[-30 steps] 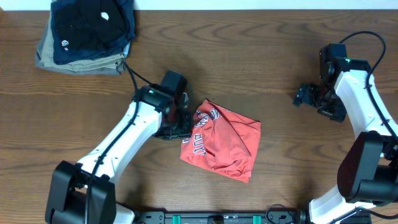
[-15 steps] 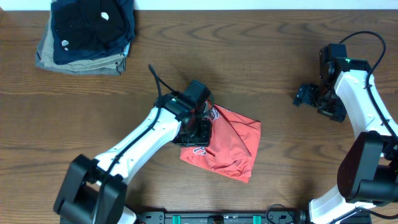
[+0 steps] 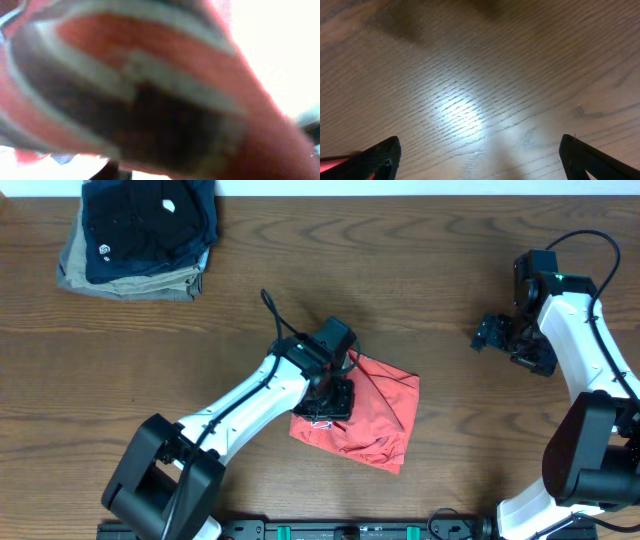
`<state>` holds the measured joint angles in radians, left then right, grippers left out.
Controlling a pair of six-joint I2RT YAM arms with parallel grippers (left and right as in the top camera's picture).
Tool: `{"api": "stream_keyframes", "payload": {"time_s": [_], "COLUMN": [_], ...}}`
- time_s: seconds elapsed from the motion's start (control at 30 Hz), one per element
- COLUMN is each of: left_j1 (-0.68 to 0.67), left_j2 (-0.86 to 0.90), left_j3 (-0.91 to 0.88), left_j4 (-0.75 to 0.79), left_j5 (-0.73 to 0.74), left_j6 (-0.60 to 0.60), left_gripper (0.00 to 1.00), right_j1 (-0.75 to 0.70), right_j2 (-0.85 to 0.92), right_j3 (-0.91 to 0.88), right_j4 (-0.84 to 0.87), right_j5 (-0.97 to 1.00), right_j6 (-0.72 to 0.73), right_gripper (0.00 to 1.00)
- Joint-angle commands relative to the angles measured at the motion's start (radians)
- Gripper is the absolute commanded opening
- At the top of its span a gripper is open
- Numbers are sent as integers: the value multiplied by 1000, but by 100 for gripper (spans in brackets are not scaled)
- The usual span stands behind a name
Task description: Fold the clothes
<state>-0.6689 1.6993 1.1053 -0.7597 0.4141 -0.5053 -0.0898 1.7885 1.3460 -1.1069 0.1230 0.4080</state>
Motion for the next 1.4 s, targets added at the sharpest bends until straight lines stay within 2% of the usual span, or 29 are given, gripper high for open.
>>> {"api": "stream_keyframes", "payload": {"time_s": [0.0,0.03,0.07,0.53,0.9,1.1,1.17,1.27,1.37], "left_j1": [-3,-3,-3,-47,-81,-82,-85,-96,-118], "left_j2": [0,-1,-3,-35,-2,68,92,109,109], "left_j3": [-7,-6,-2,80,80,80,80,80,81], "left_j4": [9,16,20,92,296,353,375,384,385], "left_j5": [13,26,41,49,30,-14,-14,-10,27], "left_j6": [-5,-5,-5,-2,-2,-2,-2,-10,-10], "left_gripper": [12,7,6,6,6,7,23,41,45], "right_j1": [-5,-5,-5,-5,-5,-5,-5,-5,-5], "right_j2": [1,1,1,1,1,1,1,1,1], "right_j3": [0,0,0,0,0,0,0,0,0], "right_j4": [-1,-1,-1,-1,-1,-1,-1,-1,-1], "right_j5": [0,0,0,0,0,0,0,0,0], "right_j6": [-13,-13,-13,-13,-13,-13,-13,-13,-13], "right_gripper": [99,99,99,99,99,99,99,99,99]}}
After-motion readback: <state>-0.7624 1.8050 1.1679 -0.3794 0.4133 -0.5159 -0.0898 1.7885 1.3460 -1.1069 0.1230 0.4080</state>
